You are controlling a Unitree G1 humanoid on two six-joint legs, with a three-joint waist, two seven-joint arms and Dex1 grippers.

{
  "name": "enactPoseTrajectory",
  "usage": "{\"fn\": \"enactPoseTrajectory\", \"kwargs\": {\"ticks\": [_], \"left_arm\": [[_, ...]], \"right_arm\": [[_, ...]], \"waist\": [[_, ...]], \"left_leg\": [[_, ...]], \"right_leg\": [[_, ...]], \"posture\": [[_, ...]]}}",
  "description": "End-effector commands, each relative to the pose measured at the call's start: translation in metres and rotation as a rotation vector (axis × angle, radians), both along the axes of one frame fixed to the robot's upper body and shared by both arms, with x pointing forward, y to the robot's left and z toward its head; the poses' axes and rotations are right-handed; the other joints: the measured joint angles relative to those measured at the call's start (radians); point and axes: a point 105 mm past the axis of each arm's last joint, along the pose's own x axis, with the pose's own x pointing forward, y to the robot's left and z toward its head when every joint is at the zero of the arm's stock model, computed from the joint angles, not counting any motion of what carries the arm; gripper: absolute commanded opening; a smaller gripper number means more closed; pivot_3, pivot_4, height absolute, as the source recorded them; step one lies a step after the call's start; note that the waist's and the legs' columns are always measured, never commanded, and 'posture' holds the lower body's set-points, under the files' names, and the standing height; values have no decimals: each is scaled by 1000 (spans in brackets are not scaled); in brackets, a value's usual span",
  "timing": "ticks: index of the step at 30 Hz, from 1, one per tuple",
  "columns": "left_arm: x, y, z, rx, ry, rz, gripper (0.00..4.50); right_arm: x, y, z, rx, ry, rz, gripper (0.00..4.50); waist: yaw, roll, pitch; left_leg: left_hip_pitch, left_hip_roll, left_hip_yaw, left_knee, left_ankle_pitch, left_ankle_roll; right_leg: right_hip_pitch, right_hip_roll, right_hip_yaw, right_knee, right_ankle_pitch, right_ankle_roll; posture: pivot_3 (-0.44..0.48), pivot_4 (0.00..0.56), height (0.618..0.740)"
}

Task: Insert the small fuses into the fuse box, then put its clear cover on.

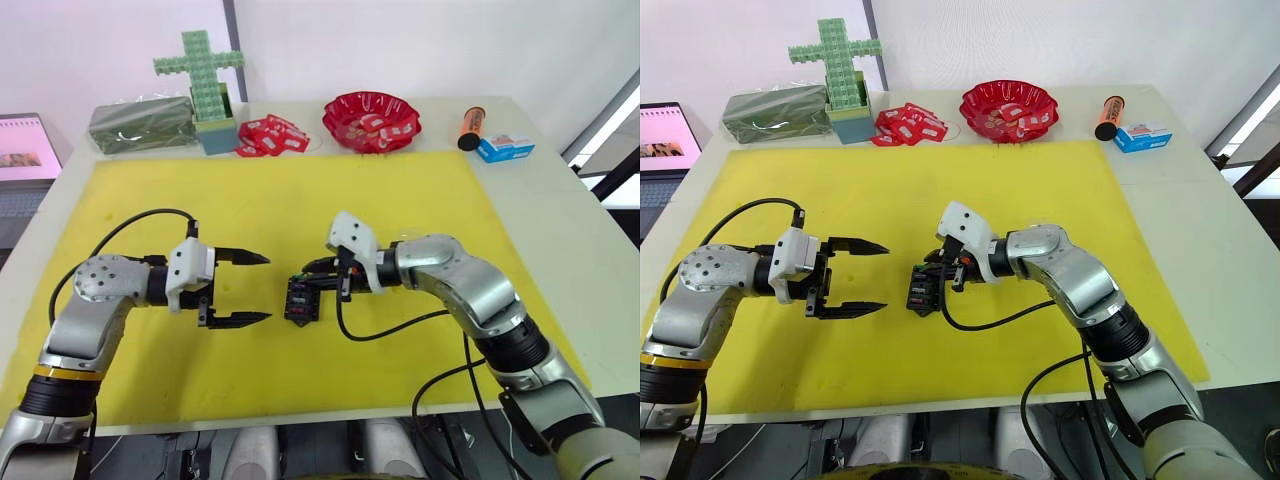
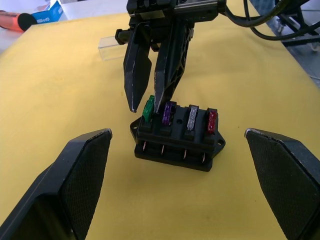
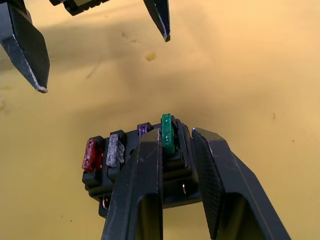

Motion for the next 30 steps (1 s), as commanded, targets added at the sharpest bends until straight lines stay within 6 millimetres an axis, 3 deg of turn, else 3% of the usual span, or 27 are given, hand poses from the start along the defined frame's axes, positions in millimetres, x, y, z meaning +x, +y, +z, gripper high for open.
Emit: {"fn": "enactPoseTrajectory", "kwargs": {"ticks": [1,7,22,30], "left_arm": [[-1,-3,8,-3,-41,-13,4500],[-3,-3,7,-2,-41,-14,4500],[-4,-3,8,2,-41,-23,4500],[-4,-3,8,3,-42,-28,4500]], "right_arm": [[3,0,11,15,-57,-1,1049],[5,-1,4,-39,-118,4,1049],[4,2,13,-114,-334,78,1049],[-2,4,22,-7,-204,60,1049]], "waist": [[0,0,0],[0,0,0],[0,0,0],[1,0,0]], "left_leg": [[0,0,0,0,0,0],[0,0,0,0,0,0],[0,0,0,0,0,0],[0,0,0,0,0,0]], "right_leg": [[0,0,0,0,0,0],[0,0,0,0,0,0],[0,0,0,0,0,0],[0,0,0,0,0,0]], "posture": [[0,150,740],[0,150,740],[0,150,740],[0,150,740]]}}
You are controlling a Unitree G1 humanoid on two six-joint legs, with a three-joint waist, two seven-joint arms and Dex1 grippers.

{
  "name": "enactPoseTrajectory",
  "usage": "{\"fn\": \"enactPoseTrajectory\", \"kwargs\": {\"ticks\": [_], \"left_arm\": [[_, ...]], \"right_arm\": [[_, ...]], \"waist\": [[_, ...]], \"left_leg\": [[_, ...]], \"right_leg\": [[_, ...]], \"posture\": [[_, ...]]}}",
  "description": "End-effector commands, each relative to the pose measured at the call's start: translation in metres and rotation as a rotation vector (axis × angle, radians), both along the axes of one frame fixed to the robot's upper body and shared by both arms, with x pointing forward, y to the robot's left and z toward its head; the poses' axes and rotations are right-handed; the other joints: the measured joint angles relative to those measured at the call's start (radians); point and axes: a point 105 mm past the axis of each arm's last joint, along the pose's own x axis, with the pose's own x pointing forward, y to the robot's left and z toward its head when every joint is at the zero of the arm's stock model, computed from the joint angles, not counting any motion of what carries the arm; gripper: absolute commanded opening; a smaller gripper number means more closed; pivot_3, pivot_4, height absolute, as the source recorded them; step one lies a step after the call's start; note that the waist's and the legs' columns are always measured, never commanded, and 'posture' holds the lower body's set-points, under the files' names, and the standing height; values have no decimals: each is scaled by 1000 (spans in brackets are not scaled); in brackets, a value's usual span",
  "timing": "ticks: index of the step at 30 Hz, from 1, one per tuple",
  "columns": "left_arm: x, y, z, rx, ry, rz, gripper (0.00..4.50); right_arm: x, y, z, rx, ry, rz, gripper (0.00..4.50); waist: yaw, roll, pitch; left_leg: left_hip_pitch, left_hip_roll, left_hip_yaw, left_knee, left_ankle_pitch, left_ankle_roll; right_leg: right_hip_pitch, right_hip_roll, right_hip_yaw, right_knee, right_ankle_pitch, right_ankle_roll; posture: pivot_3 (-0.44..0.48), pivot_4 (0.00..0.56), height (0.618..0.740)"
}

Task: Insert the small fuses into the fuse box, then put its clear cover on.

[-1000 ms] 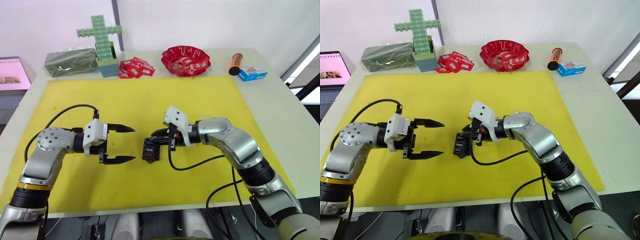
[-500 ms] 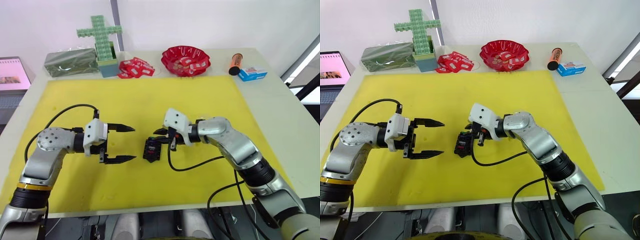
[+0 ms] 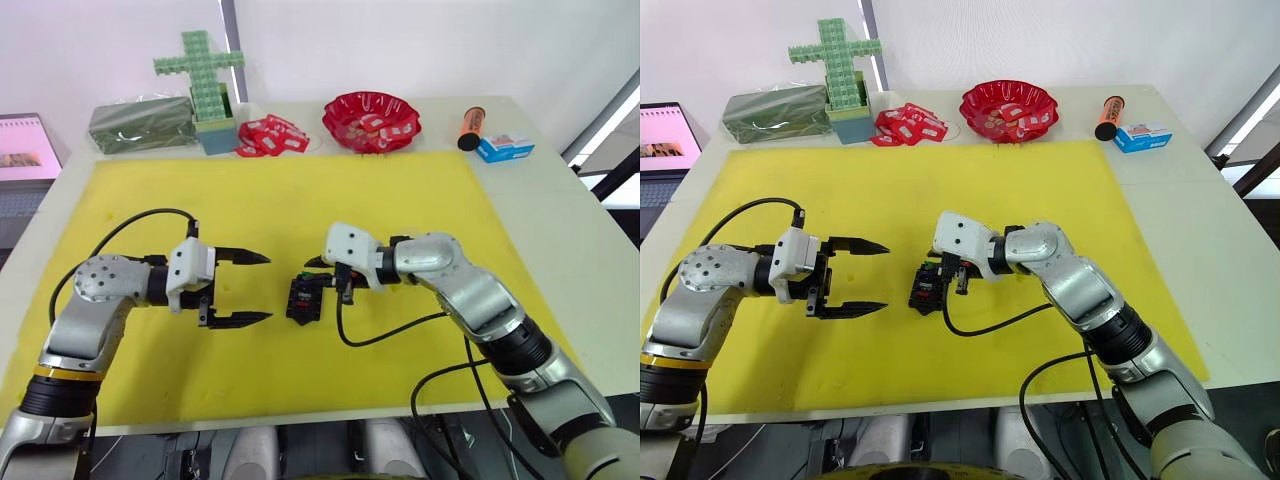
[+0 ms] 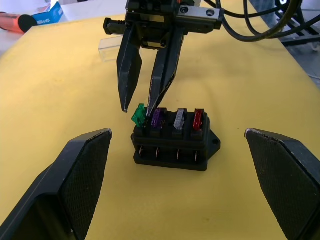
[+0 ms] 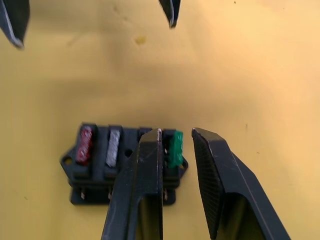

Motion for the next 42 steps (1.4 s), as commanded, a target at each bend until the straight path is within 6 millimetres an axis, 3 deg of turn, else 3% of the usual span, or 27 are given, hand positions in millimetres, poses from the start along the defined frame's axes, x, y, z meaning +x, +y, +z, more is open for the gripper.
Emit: {"fn": "enactPoseTrajectory", "kwargs": {"ticks": [1,6,9,10,11,22,42], "left_arm": [[-3,-2,7,1,-40,-22,4500],[-2,-3,7,0,-40,-22,4500],[-1,-3,7,0,-43,-19,4500],[-1,-3,7,2,-47,-15,4500],[0,-3,8,3,-53,-13,4500],[5,-5,15,-21,-46,26,4500],[5,1,6,3,-40,20,4500]], "right_arm": [[-5,3,21,81,10,9,1049],[-5,4,27,136,87,-14,1049],[-2,3,24,138,111,-38,476],[-1,2,23,135,116,-43,60],[-1,2,21,131,119,-49,19],[3,-1,4,104,156,-78,19],[8,-11,-27,26,210,-158,19]], "waist": [[0,0,0],[0,0,0],[0,0,0],[0,0,0],[0,0,0],[0,0,0],[0,0,0]], "left_leg": [[0,0,0,0,0,0],[0,0,0,0,0,0],[0,0,0,0,0,0],[0,0,0,0,0,0],[0,0,0,0,0,0],[0,0,0,0,0,0],[1,0,0,0,0,0]], "right_leg": [[0,0,0,0,0,0],[0,0,0,0,0,0],[0,0,0,0,0,0],[0,0,0,0,0,0],[0,0,0,0,0,0],[0,0,0,0,0,0],[1,0,0,0,0,0]], "posture": [[0,150,740],[0,150,740],[0,150,740],[0,150,740],[0,150,740],[0,150,740],[0,150,740]]}}
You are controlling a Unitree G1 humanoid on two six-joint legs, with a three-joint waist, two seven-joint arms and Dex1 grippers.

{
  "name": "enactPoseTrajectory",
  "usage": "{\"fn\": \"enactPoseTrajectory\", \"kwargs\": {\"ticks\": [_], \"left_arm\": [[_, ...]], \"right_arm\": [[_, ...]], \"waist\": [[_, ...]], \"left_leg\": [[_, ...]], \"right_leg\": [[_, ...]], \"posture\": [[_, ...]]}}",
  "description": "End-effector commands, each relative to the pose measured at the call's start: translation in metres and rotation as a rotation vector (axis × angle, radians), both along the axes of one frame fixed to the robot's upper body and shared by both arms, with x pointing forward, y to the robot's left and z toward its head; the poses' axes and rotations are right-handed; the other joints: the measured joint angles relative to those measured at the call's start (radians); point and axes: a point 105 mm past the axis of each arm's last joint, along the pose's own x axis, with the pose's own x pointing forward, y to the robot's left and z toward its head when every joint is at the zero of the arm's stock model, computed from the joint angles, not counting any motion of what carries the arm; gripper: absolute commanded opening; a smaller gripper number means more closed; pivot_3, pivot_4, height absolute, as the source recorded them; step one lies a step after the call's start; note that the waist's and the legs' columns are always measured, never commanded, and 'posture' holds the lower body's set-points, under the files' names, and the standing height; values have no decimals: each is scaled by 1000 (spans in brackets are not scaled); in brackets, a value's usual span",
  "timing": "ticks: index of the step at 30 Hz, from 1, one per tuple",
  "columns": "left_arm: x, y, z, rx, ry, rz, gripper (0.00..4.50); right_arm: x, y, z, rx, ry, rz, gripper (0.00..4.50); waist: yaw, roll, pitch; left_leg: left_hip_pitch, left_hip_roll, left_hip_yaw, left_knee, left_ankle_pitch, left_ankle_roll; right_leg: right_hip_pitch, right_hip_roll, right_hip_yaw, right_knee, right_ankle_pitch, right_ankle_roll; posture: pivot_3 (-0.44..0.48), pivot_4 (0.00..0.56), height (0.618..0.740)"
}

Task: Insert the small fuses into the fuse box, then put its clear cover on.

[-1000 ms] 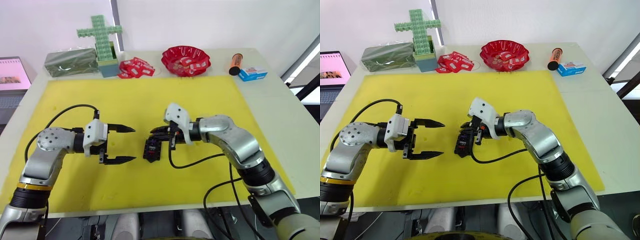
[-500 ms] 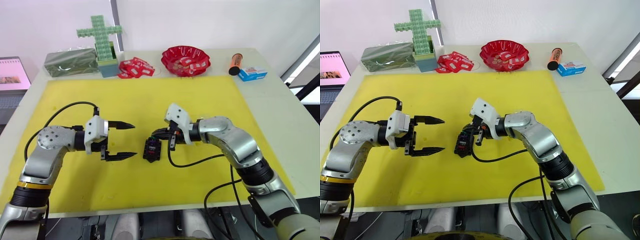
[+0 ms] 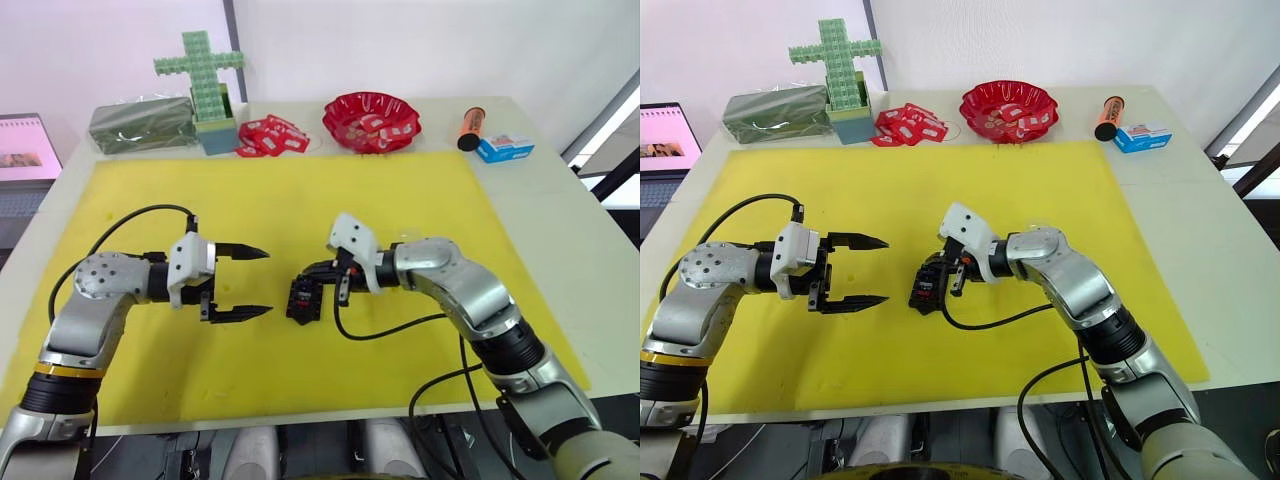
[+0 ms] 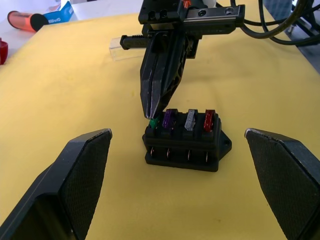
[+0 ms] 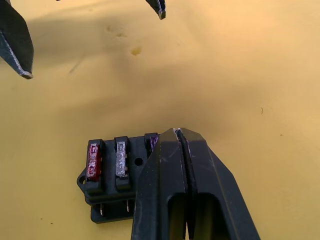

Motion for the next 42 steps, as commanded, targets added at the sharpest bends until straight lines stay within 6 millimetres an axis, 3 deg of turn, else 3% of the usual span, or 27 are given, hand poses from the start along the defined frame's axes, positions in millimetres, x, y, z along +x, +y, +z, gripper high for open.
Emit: {"fn": "enactPoseTrajectory", "kwargs": {"ticks": [1,14,34,38,42], "left_arm": [[-1,0,3,12,-30,-13,4500],[-2,1,1,22,-35,-17,4500],[-2,2,0,23,-37,-7,4500],[-3,4,0,24,-36,-3,4500],[-2,6,0,17,-36,6,4500]], "right_arm": [[4,-8,-17,-46,58,-57,19],[1,-11,-39,-51,228,-103,19],[-2,-10,-60,-110,315,-112,19],[-1,-8,-55,-87,289,-95,19],[-2,3,-26,21,174,-11,19]], "waist": [[0,0,0],[1,0,0],[0,0,-1],[0,0,-1],[-1,0,-1]], "left_leg": [[0,0,0,0,0,0],[6,0,0,0,0,0],[11,0,1,-2,0,0],[11,0,1,-2,0,0],[11,0,1,-3,0,0]], "right_leg": [[0,0,0,0,0,0],[6,0,0,-1,-1,-1],[10,-1,0,-1,-2,-3],[10,-1,0,-1,-2,-3],[10,-1,0,-1,-2,-3]], "posture": [[0,150,740],[0,150,740],[0,150,740],[0,150,740],[0,150,740]]}}
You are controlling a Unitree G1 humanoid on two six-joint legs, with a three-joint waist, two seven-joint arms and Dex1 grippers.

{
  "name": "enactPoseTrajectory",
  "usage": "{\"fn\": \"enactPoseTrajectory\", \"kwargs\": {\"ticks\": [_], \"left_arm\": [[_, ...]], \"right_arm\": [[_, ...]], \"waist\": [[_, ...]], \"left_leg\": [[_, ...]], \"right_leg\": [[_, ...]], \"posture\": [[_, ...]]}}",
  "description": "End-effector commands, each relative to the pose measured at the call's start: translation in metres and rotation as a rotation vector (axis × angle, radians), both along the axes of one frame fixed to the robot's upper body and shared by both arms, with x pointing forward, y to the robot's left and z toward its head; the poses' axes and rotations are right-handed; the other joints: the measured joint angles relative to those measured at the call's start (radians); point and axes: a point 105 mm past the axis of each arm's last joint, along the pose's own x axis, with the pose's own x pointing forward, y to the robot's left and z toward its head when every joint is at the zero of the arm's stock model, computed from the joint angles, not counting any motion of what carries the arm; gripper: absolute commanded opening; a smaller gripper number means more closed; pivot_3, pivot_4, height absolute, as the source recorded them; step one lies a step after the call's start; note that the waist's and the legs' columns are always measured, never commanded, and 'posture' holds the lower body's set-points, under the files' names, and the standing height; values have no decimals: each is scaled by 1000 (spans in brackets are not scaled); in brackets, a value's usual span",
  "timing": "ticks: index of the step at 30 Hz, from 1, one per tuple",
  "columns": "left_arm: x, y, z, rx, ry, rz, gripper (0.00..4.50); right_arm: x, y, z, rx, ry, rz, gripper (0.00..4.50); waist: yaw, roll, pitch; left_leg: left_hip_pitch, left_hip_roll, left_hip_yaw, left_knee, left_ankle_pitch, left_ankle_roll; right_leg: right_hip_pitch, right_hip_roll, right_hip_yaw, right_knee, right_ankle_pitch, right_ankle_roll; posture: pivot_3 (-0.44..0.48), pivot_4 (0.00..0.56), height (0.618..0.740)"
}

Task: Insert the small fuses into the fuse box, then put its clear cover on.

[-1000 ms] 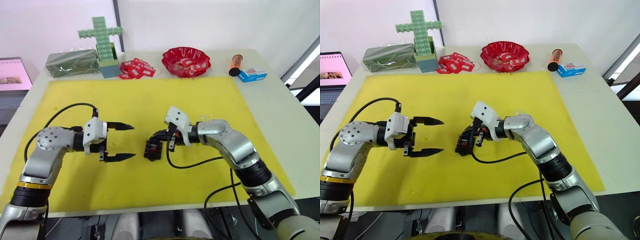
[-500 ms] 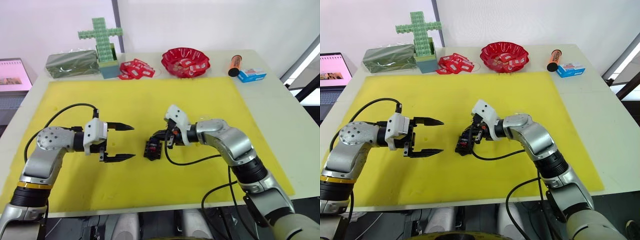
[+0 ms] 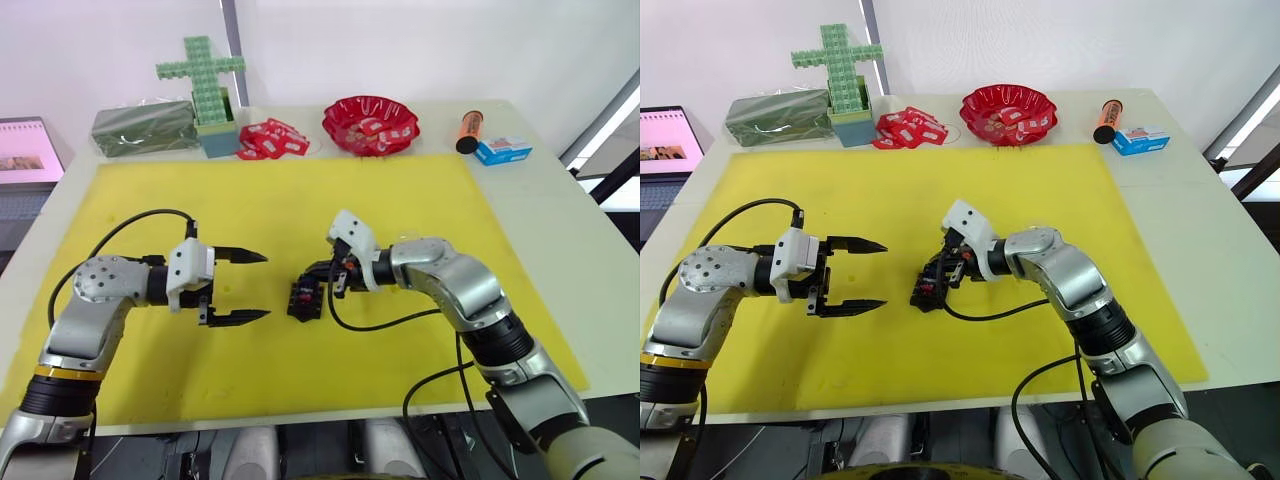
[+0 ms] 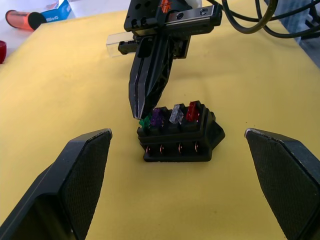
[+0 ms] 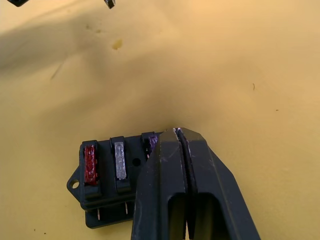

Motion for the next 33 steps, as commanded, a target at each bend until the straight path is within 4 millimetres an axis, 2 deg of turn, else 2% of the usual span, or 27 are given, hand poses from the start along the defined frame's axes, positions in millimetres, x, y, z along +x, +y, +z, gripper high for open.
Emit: {"fn": "enactPoseTrajectory", "kwargs": {"ticks": [1,3,13,16,18,20,24,27,28,31,33], "left_arm": [[0,4,8,-15,-35,12,4500],[0,4,9,-27,-32,18,4500],[2,8,14,-56,-34,46,4500],[2,14,20,-88,-23,89,4500],[6,23,26,-105,-37,162,4500],[9,28,29,-104,-51,204,4500],[14,47,28,-108,-52,319,4500],[20,70,28,-103,-85,443,4500],[23,82,29,-122,-100,522,4500],[29,114,27,-176,-117,721,4500],[29,133,22,-205,-114,832,4500]], "right_arm": [[-11,6,-1,33,-20,75,19],[-11,7,14,79,-53,84,19],[-14,5,60,189,-184,105,19],[-16,-6,72,182,-231,79,19],[-10,-25,78,147,-315,-14,19],[-6,-37,80,133,-350,-77,632],[-2,-73,76,84,-412,-226,1988],[0,-112,72,28,-455,-367,2953],[1,-134,69,-2,-474,-441,3290],[-3,-182,61,-33,-498,-617,4392],[-8,-207,53,-26,-491,-708,4454]], "waist": [[0,0,0],[0,0,0],[1,0,1],[0,0,1],[3,1,1],[3,0,1],[1,0,1],[2,0,1],[2,0,1],[4,0,1],[3,0,1]], "left_leg": [[0,0,0,0,0,0],[0,0,0,-1,0,0],[-2,0,0,0,0,0],[-3,0,0,0,0,0],[-3,1,-1,-1,0,0],[-4,1,-3,0,0,0],[-5,0,-3,0,0,0],[-6,0,-2,-1,0,0],[-6,0,-2,-1,0,0],[-7,0,0,-1,0,0],[-7,0,0,0,0,0]], "right_leg": [[0,0,0,0,0,0],[-1,0,0,0,0,0],[-3,0,0,0,0,0],[-3,0,0,0,0,0],[-4,-1,0,0,0,0],[-4,-1,0,-1,0,0],[-4,-1,0,-3,0,0],[-4,-1,0,-4,0,0],[-4,-1,0,-4,0,0],[-4,-1,0,-6,0,0],[-4,-1,0,-8,0,0]], "posture": [[0,150,740],[0,150,740],[0,150,740],[0,150,740],[0,150,740],[0,150,740],[0,150,740],[0,150,740],[0,150,740],[0,150,740],[0,150,740]]}}
